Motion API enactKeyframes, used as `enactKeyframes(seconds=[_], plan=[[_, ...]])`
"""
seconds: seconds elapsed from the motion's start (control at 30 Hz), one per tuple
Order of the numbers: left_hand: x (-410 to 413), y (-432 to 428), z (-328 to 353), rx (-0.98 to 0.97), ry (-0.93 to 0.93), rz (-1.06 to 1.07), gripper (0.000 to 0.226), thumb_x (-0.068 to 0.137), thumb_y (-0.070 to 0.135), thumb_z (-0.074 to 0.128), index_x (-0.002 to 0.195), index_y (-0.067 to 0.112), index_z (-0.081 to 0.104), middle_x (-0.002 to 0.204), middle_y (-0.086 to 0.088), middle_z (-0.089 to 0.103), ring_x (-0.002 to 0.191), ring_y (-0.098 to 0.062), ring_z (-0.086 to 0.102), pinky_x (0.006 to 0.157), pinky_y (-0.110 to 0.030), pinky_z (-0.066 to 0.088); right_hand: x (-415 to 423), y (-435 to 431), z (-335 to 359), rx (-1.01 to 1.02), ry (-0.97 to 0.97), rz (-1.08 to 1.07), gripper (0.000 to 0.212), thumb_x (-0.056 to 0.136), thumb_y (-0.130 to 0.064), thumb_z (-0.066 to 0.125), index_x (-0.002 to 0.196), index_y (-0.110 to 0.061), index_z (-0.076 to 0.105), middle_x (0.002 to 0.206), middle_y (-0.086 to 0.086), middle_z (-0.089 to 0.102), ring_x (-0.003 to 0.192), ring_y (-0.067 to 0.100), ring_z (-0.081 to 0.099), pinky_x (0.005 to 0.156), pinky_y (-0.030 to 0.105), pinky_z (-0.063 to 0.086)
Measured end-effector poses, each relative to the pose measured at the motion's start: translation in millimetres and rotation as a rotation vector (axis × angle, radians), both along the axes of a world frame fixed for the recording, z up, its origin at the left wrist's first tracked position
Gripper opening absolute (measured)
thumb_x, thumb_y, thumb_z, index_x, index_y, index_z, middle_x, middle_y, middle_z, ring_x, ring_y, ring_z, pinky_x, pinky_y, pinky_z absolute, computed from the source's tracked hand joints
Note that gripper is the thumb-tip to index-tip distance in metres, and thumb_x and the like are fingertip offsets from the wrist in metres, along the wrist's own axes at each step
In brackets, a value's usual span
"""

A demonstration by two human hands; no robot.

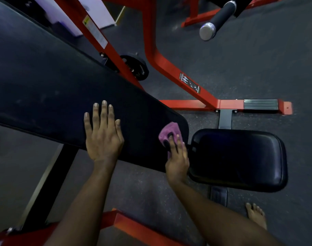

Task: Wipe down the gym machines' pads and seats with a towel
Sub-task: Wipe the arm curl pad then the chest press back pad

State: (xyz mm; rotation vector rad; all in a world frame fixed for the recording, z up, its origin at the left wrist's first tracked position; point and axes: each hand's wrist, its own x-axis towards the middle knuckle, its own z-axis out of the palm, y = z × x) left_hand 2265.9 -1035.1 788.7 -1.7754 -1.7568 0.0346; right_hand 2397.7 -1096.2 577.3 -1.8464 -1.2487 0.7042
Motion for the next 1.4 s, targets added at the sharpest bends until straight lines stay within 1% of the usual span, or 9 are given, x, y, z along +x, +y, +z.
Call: enactKeyframes(seconds=[0.13,0.23,0.37,0.5,0.7,0.97,1.1,1.23,1.4], plan=[[0.8,0.8,-1.4,0.022,-0.005,-0.004,0.053,0.112,0.035,0.017,0.157,0.01,0.029,0.167,-0.007,0.022,0.156,-0.024,0.009,0.126,-0.044,-0.004,23.5,23.2,-11.0,-0.17,0.185,-0.127,0.075,0.099,-0.012,0.055,0.157,-0.048,0.024,0.165,-0.01,0.029,0.139,0.031,0.045,0.098,0.051,0.052],[1.4,1.0,-2.6,0.037,-0.006,-0.014,0.053,0.112,0.034,0.018,0.156,0.009,0.03,0.166,-0.008,0.023,0.156,-0.024,0.011,0.127,-0.044,-0.001,34.4,64.4,17.4,-0.275,0.356,-0.252,0.084,0.093,0.0,0.054,0.155,-0.05,0.028,0.16,-0.006,0.038,0.128,0.034,0.055,0.102,0.054,0.049],[-0.7,2.4,-3.5,0.037,-0.006,-0.013,0.053,0.112,0.034,0.018,0.157,0.008,0.029,0.167,-0.008,0.021,0.156,-0.024,0.009,0.127,-0.045,0.001,4.3,110.5,114.8,0.113,0.221,-0.027,0.092,0.086,0.006,0.056,0.154,-0.051,0.032,0.157,-0.012,0.043,0.117,0.026,0.061,0.086,0.045,0.056],[0.6,2.6,-1.6,0.031,0.002,-0.026,0.054,0.111,0.033,0.017,0.155,0.007,0.032,0.166,-0.01,0.024,0.155,-0.025,0.011,0.127,-0.046,0.004,-29.5,132.5,165.7,0.407,-0.007,0.29,0.091,0.086,0.002,0.054,0.157,-0.049,0.026,0.168,-0.014,0.017,0.147,0.032,0.033,0.114,0.05,0.038],[-0.4,3.0,-3.0,0.03,-0.002,-0.015,0.053,0.111,0.033,0.016,0.157,0.009,0.03,0.167,-0.008,0.021,0.156,-0.023,0.009,0.127,-0.045,0.002,21.1,127.6,70.8,0.131,-0.018,0.165,0.109,0.076,0.01,0.053,0.155,-0.057,0.02,0.167,-0.024,0.013,0.144,0.025,0.035,0.106,0.051,0.045],[-3.1,3.6,-7.7,0.036,0.011,-0.007,0.054,0.111,0.034,0.014,0.157,0.008,0.027,0.168,-0.007,0.016,0.156,-0.022,0.003,0.127,-0.045,0.001,76.5,86.5,-8.5,-0.261,0.356,-0.081,0.071,0.099,-0.005,0.05,0.154,-0.048,0.035,0.16,0.002,0.038,0.131,0.037,0.052,0.105,0.044,0.043],[-2.1,3.7,-7.3,0.038,-0.001,-0.013,0.054,0.111,0.034,0.015,0.157,0.008,0.028,0.168,-0.007,0.017,0.156,-0.023,0.004,0.127,-0.045,0.002,39.1,102.6,55.5,-0.24,0.267,-0.161,0.088,0.087,0.005,0.051,0.15,-0.054,0.035,0.16,-0.011,0.037,0.122,0.029,0.057,0.1,0.05,0.049],[-2.7,2.7,-5.2,0.043,-0.006,-0.034,0.053,0.111,0.033,0.017,0.156,0.008,0.032,0.166,-0.009,0.022,0.156,-0.024,0.008,0.127,-0.045,0.003,-17.1,100.7,122.5,0.103,0.033,0.035,0.097,0.082,0.005,0.053,0.154,-0.054,0.028,0.163,-0.017,0.031,0.132,0.025,0.049,0.098,0.047,0.051],[-2.9,2.5,-6.3,0.05,-0.012,-0.04,0.053,0.112,0.033,0.019,0.157,0.008,0.029,0.167,-0.008,0.019,0.156,-0.023,0.006,0.127,-0.046,0.003,-2.8,77.4,66.2,0.159,-0.124,0.143,0.103,0.083,0.007,0.053,0.156,-0.055,0.017,0.166,-0.024,0.01,0.143,0.033,0.037,0.098,0.053,0.052]])
